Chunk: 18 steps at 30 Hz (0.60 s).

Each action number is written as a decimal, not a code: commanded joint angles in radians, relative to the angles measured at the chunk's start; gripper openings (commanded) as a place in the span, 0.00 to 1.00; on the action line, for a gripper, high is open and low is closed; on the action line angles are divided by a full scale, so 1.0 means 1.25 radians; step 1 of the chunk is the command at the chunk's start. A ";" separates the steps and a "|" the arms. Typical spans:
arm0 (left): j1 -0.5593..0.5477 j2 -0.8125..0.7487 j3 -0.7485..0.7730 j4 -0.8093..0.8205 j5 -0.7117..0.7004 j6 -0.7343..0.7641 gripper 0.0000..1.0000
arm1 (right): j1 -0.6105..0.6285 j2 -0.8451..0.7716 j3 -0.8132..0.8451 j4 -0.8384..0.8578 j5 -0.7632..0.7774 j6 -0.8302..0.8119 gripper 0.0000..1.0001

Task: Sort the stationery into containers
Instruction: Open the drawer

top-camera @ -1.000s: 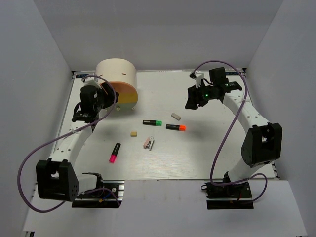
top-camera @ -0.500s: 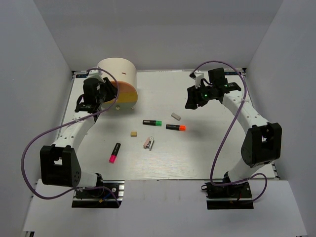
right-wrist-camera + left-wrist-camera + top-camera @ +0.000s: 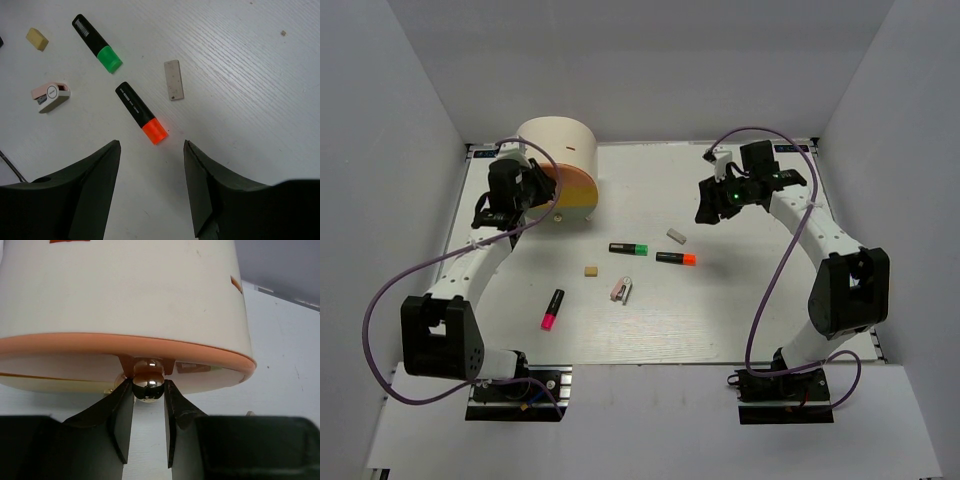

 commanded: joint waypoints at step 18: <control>-0.005 -0.233 -0.167 -0.031 0.029 0.002 0.65 | 0.040 -0.029 -0.023 0.022 -0.060 -0.084 0.73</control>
